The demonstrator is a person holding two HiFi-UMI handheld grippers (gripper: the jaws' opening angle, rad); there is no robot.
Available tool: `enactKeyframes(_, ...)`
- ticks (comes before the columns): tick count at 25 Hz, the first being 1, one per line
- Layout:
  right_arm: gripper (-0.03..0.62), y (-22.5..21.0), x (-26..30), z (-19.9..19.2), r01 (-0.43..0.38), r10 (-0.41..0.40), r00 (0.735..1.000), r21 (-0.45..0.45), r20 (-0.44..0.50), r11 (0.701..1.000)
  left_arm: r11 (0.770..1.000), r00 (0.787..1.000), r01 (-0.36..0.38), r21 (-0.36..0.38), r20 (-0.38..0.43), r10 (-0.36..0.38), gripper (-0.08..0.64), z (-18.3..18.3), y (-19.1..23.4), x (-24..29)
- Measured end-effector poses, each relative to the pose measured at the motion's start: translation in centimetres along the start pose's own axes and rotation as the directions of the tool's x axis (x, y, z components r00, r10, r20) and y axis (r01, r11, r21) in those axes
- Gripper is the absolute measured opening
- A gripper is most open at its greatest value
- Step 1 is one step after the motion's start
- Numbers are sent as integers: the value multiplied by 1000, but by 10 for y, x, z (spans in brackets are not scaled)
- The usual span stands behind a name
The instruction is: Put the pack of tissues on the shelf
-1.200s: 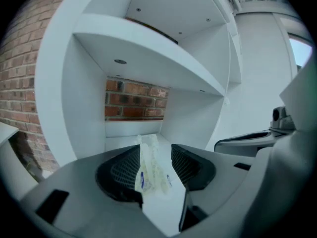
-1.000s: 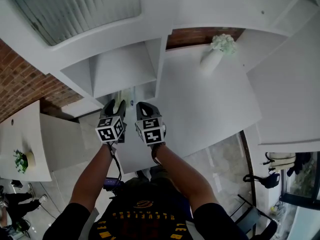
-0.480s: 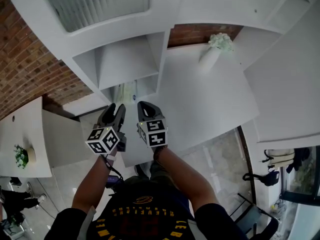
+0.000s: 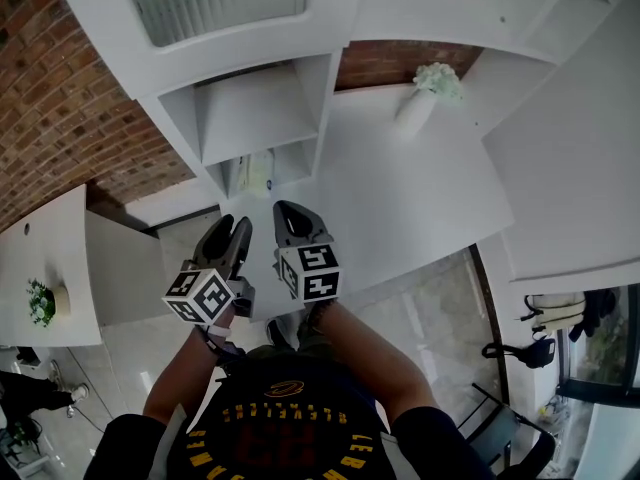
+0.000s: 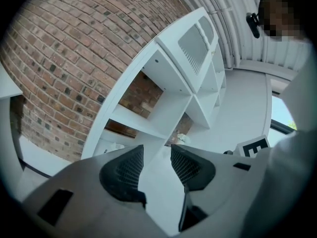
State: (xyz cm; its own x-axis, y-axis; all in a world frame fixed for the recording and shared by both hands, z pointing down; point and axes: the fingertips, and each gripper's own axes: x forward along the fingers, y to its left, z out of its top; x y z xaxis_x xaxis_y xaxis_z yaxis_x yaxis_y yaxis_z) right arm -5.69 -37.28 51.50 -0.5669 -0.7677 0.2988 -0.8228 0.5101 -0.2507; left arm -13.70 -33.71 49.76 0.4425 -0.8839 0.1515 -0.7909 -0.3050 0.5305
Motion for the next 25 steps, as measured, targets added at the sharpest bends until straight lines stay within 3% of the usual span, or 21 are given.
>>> enactKeyframes(5, -2, 15, -23, 20, -34, 34, 998, 7, 47, 999, 998, 999, 52, 28, 11, -53, 176, 7, -28, -13)
enactKeyframes(12, -2, 7, -49, 30, -26, 21, 998, 71, 63, 997, 999, 999, 26, -37, 42, -25, 173, 18, -32, -34)
enactKeyframes(17, -2, 5, -67, 43, -42, 28, 995, 159, 91, 986, 997, 996, 63, -37, 60, -61, 124, 26, -43, -41)
enactKeyframes(22, -2, 22, -82, 58, -77, 73, 989, 23, 130, 997, 995, 993, 96, -34, 77, -94, 21, 31, -58, -45)
enactKeyframes(25, -2, 32, -86, 56, -99, 101, 987, -21, 124, 995, 994, 994, 98, -49, 57, -95, 3, 25, -58, -46)
